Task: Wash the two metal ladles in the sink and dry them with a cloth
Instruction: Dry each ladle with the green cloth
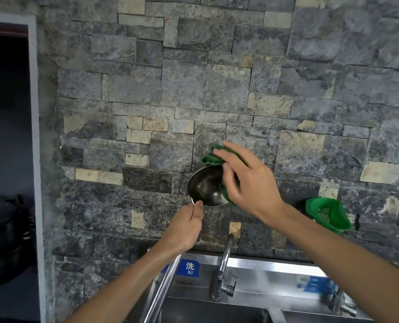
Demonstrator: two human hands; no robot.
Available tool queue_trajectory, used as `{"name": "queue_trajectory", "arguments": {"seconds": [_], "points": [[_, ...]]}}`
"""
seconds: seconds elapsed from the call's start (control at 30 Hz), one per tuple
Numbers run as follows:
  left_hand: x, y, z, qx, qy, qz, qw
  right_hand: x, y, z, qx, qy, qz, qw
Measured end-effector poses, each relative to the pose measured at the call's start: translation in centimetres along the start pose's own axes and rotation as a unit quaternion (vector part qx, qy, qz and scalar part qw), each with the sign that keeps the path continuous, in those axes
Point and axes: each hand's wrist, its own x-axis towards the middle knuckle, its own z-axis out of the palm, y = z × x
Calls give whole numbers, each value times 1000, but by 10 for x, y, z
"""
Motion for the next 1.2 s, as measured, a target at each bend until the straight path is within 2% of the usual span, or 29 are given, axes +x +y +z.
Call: {"name": "queue_trajectory", "arguments": {"seconds": [0.13, 0.27, 0.37, 0.43, 0.5, 0.6, 0.73, 0.9, 0.97, 1.2], "points": [[-3, 5, 2, 55, 10, 19, 998, 4, -5, 8, -59, -7, -109, 992], [-3, 5, 9, 57, -11, 28, 998, 1, -13, 23, -139, -57, -249, 957], [0, 5, 9, -21, -14, 27, 999, -7, -14, 32, -171, -16, -331, 928], [1, 5, 3, -97, -48, -11, 994, -9, -6, 31, -182, 17, -351, 918], [-1, 7, -7, -170, -87, -68, 979, -11, 6, 29, -206, 20, -353, 912], [1, 4, -19, -225, -93, -108, 964, -16, 24, 34, -247, -18, -333, 910], [6, 2, -29, -215, -86, -102, 967, -20, 23, 45, -252, -76, -290, 920], [11, -3, -40, -221, -56, -93, 969, -34, -7, 60, -175, -111, -164, 964], [11, -5, -44, -237, -55, -102, 965, -41, -16, 65, -146, -117, -140, 972], [10, -11, -42, -223, -69, -117, 965, -58, 4, 60, -139, -98, -223, 960]]}}
